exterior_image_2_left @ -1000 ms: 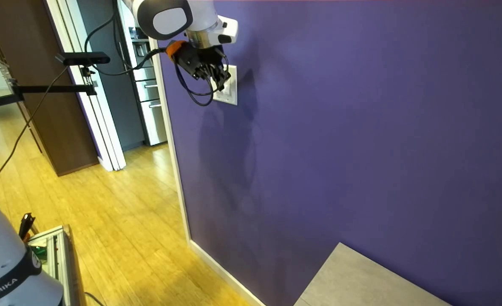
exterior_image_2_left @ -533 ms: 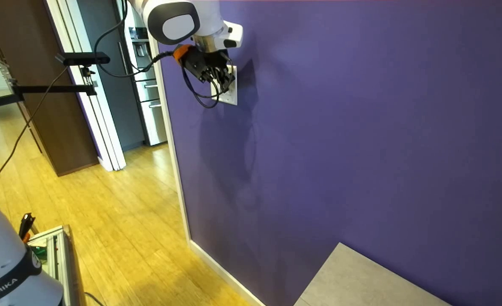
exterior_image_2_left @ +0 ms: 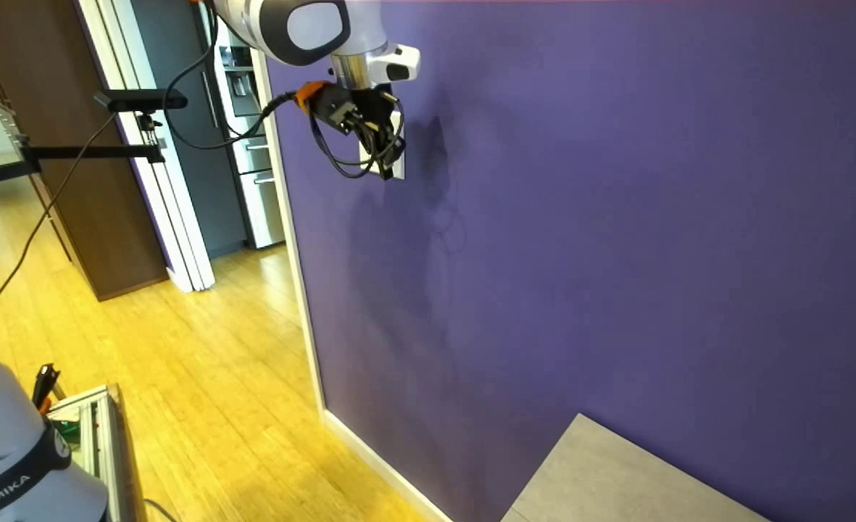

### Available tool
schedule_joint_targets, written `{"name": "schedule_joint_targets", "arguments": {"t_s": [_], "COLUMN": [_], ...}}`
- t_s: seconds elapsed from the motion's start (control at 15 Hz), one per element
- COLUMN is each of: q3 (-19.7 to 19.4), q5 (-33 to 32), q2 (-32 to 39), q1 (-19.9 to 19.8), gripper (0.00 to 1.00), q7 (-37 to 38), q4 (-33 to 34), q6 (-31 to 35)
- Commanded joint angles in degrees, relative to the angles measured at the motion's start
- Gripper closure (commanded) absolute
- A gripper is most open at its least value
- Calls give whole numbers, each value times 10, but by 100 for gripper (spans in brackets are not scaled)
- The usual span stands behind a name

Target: Switch on the light by pressing the right wall switch button

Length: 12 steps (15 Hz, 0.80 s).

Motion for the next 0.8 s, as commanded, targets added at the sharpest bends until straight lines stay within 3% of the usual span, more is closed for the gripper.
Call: {"name": "schedule_joint_targets", "arguments": {"t_s": [0.0,0.13,0.33,0.6,0.73], "q3": [11,11,10,7,0], "q5": [-115,-125,-128,-130,-129], "q2": [-107,-158,-247,-361,-409], "q1": [-37,-45,-53,-58,-57], "gripper": [67,53,33,4,0], "q7": [52,43,37,23,11], "q4": [-38,-44,-65,-99,-114], "q6": [-153,-254,-349,-396,-406]}}
